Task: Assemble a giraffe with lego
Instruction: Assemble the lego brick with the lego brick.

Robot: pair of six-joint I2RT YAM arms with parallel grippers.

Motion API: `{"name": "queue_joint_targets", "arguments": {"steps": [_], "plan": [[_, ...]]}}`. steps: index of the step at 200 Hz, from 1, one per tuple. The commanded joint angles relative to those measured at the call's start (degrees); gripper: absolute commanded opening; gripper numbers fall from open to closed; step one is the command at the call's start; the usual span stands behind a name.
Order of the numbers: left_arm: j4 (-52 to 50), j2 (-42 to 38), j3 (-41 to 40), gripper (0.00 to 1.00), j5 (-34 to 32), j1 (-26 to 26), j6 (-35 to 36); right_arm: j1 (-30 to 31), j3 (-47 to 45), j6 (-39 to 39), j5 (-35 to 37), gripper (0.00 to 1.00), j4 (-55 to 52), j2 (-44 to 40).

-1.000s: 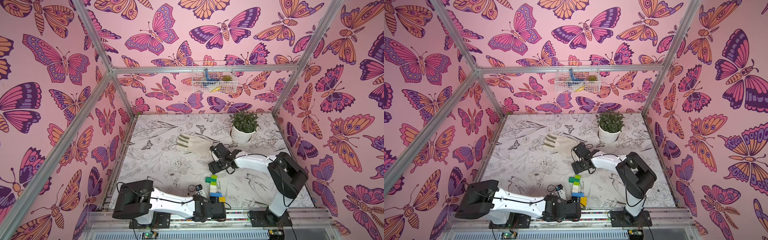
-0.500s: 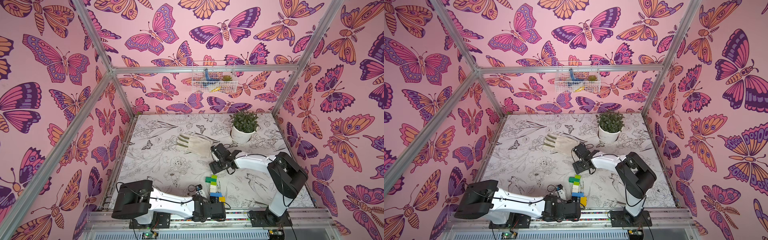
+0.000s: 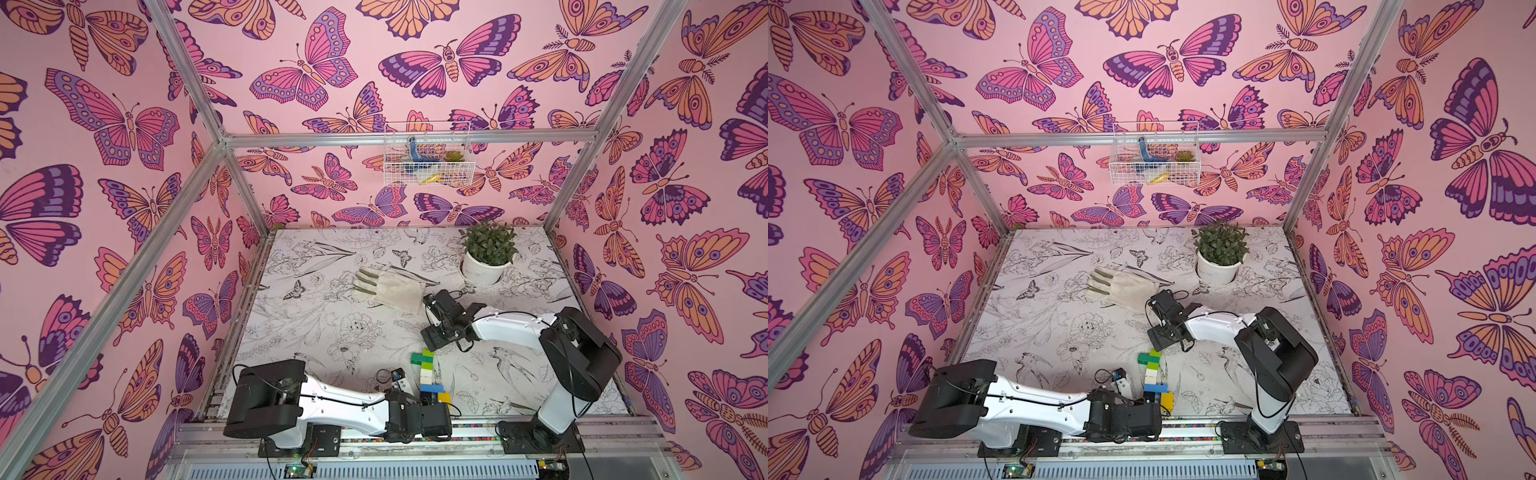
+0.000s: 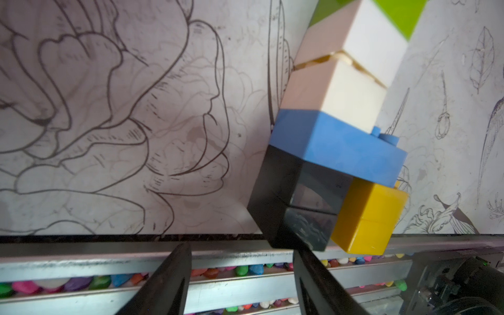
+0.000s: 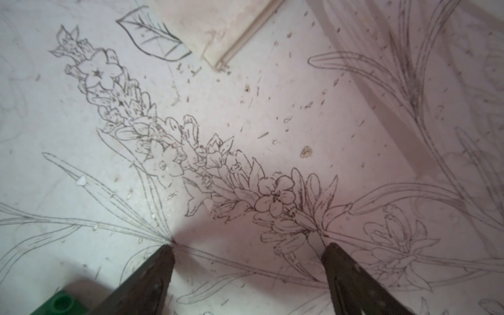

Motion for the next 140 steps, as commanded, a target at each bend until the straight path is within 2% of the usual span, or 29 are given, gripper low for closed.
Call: {"name": "queue_joint_targets", "arguments": {"steps": [1, 140], "plan": [[-0.95, 2.21, -1.74, 0.65, 0.07, 0.5, 0.63, 1.18, -2.63, 0.05, -4.57, 0.89, -7.75, 2.49], [-0.62, 0.99, -4.23, 0.65, -0.43, 0.55, -1.99, 3.85, -1.19, -2.47, -6.05, 0.86, -9.52, 2.88]]}}
